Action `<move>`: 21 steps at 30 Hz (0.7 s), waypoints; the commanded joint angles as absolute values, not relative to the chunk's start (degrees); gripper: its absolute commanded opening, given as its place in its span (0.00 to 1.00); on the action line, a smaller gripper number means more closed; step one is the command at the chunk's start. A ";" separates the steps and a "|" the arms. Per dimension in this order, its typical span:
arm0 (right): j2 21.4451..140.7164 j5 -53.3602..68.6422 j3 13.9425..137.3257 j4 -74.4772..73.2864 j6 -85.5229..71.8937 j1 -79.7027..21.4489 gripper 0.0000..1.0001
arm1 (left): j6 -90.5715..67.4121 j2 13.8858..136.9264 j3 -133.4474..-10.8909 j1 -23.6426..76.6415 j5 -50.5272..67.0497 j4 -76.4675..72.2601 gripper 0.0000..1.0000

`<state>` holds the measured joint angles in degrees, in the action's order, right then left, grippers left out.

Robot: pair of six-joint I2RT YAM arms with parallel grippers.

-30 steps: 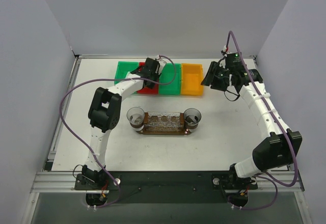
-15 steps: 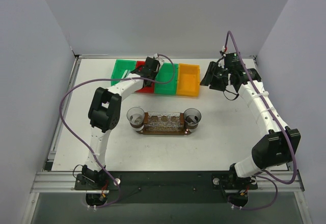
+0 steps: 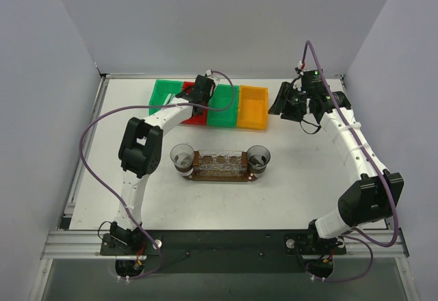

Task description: Prepare toiletry sets of a toothbrush and toothpaste on the tray

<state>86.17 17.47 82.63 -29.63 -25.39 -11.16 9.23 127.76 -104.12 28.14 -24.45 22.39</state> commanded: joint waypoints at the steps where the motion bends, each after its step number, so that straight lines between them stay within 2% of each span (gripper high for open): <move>1: 86.57 18.28 84.46 -28.83 -25.84 -10.63 0.47 | 8.18 124.81 -104.85 27.51 -26.02 21.00 0.17; 2: 86.40 18.28 84.20 -28.74 -25.93 -10.63 0.46 | 8.09 124.80 -104.59 27.51 -25.67 21.09 0.10; 5: 86.05 18.02 84.02 -28.65 -26.02 -10.64 0.46 | 8.00 124.37 -104.68 27.60 -25.40 21.18 0.00; 11: 85.52 17.67 84.11 -28.48 -26.02 -10.63 0.46 | 7.12 122.70 -106.87 27.42 -25.58 23.38 0.00; 21: 85.43 18.54 88.68 -28.21 -25.93 -10.64 0.46 | 9.13 116.29 -108.99 26.63 -19.26 29.18 0.00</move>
<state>86.17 17.47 84.90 -29.30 -25.56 -11.16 8.05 124.14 -105.89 27.62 -22.39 28.47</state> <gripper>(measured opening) 0.465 0.023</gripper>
